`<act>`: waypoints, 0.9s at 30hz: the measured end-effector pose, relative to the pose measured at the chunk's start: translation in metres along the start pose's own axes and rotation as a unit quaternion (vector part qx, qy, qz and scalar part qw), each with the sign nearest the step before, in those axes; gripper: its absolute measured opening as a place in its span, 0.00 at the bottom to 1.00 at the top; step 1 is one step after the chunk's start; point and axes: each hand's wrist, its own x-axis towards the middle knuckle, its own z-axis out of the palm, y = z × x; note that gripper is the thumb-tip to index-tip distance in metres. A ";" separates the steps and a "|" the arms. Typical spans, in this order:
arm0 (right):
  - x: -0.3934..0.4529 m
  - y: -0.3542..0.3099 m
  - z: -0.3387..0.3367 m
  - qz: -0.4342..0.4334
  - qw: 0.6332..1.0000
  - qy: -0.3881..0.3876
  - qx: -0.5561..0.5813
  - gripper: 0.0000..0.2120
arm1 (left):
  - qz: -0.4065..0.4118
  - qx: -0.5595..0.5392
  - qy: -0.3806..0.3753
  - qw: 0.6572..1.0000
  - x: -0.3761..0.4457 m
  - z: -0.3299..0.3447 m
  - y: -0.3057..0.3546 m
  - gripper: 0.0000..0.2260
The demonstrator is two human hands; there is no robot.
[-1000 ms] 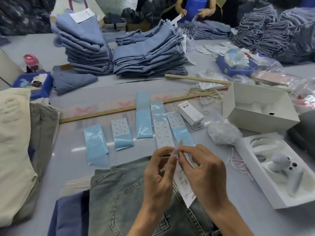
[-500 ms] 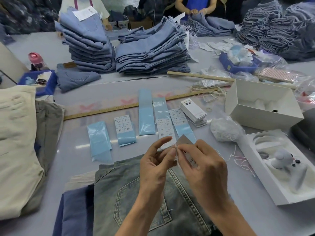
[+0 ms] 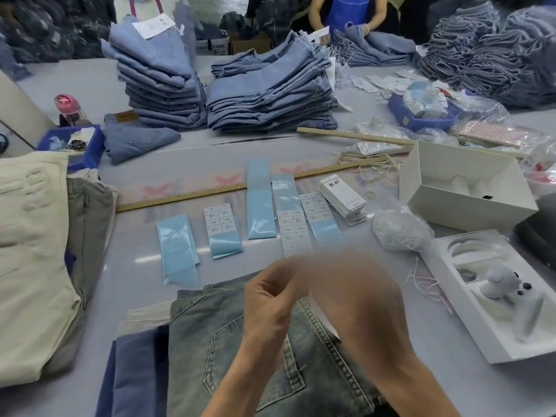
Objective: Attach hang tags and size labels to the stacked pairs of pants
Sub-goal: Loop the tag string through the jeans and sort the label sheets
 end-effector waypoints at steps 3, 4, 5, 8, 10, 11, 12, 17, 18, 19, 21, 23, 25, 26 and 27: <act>0.002 0.002 -0.003 0.012 1.000 -0.020 0.011 0.04 | -0.002 0.014 -0.009 1.000 0.000 -0.003 0.001 0.09; 0.002 0.003 -0.004 0.017 0.999 -0.024 0.018 0.04 | 0.001 0.024 -0.015 1.000 0.000 -0.004 0.001 0.08; 0.002 0.003 -0.003 0.019 0.999 -0.028 0.023 0.04 | 0.006 0.038 -0.018 0.999 0.001 -0.004 0.001 0.06; 0.002 0.008 -0.001 0.037 0.998 -0.025 0.041 0.08 | 0.065 0.144 0.016 0.987 0.001 -0.007 0.013 0.03; 0.006 0.015 -0.004 0.067 0.996 0.005 0.066 0.14 | 0.216 0.339 0.050 0.914 0.007 -0.017 0.033 0.03; 0.007 0.019 -0.006 0.079 0.993 0.028 0.081 0.15 | 0.295 0.429 0.062 0.852 0.010 -0.024 0.045 0.03; 0.008 0.022 -0.009 0.087 0.990 0.053 0.100 0.14 | 0.348 0.482 0.069 0.801 0.014 -0.030 0.058 0.02; 0.010 0.018 -0.020 0.071 0.964 0.097 0.236 0.12 | 0.401 0.483 -0.004 0.778 0.018 -0.010 0.105 0.04; 0.011 0.015 -0.021 0.065 0.959 0.087 0.260 0.13 | 0.400 0.471 -0.033 0.785 0.018 -0.002 0.107 0.03; 0.013 0.013 -0.022 0.064 0.955 0.074 0.282 0.13 | 0.396 0.455 -0.061 0.795 0.018 0.006 0.106 0.02; 0.015 0.011 -0.023 0.084 0.940 0.054 0.325 0.13 | 0.381 0.419 -0.106 0.818 0.020 0.017 0.103 0.01; 0.014 0.013 -0.025 0.101 0.922 0.060 0.370 0.08 | 0.364 0.391 -0.133 0.835 0.021 0.025 0.097 0.02; 0.013 0.019 -0.028 0.098 0.916 0.064 0.383 0.06 | 0.343 0.367 -0.143 0.853 0.023 0.030 0.089 0.02; 0.011 0.023 -0.028 0.094 0.917 0.055 0.383 0.05 | 0.334 0.357 -0.146 0.860 0.023 0.032 0.084 0.02; 0.010 0.027 -0.028 0.099 0.916 0.042 0.385 0.05 | 0.327 0.351 -0.150 0.865 0.023 0.033 0.080 0.02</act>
